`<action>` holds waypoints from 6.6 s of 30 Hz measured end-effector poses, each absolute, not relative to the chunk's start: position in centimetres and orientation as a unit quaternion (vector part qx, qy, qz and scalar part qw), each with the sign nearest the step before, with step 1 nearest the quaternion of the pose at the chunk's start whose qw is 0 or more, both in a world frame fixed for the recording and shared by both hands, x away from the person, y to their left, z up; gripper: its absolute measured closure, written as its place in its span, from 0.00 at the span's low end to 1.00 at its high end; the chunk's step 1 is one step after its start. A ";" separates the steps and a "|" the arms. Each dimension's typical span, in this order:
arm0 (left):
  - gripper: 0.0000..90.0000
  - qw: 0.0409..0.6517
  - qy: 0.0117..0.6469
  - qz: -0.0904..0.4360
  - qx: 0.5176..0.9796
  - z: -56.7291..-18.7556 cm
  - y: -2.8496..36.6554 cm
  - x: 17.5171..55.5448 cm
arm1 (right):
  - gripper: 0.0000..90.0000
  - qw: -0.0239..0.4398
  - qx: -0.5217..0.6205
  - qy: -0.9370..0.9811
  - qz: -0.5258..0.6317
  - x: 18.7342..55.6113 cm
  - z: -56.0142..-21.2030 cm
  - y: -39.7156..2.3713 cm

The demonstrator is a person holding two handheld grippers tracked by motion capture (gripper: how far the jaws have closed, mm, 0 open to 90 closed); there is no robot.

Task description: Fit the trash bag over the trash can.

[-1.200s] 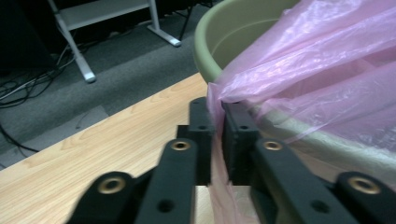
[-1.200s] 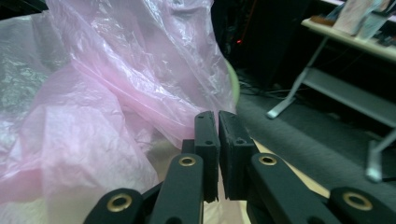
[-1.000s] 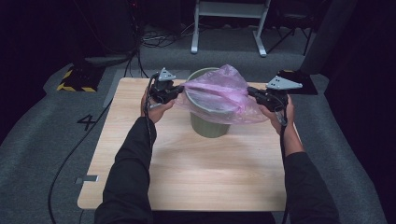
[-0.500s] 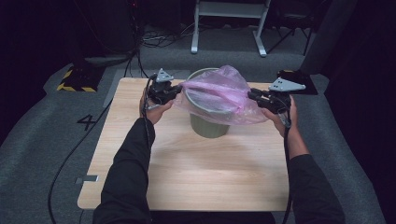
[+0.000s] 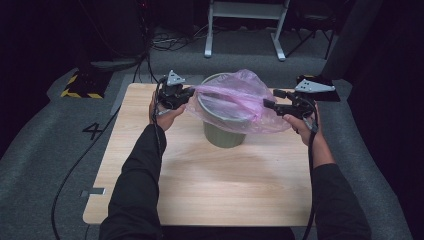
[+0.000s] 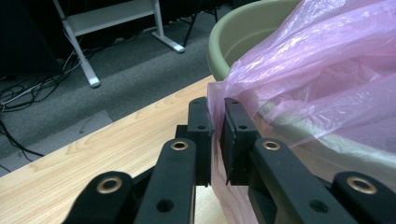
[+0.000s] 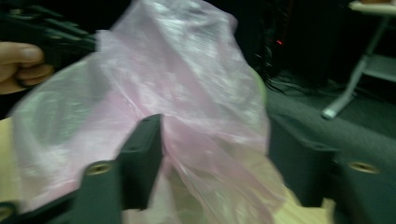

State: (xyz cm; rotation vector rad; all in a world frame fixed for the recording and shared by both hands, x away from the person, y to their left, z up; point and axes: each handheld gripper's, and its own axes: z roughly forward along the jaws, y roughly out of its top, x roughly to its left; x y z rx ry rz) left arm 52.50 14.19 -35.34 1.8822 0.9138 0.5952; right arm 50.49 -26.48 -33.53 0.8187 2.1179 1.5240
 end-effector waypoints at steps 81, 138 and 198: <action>1.00 0.423 0.375 0.177 0.806 -39.0 11.6 53.2 | 1.00 0.272 0.354 0.775 0.447 54.3 -36.4 -23.7; 0.30 0.481 0.342 0.153 0.793 -38.3 19.9 47.2 | 0.20 0.198 0.211 0.807 0.515 41.8 -35.8 -29.3; 0.23 0.539 0.310 0.200 0.757 -35.1 17.6 45.7 | 0.95 0.203 0.279 0.861 0.375 44.5 -44.8 -28.4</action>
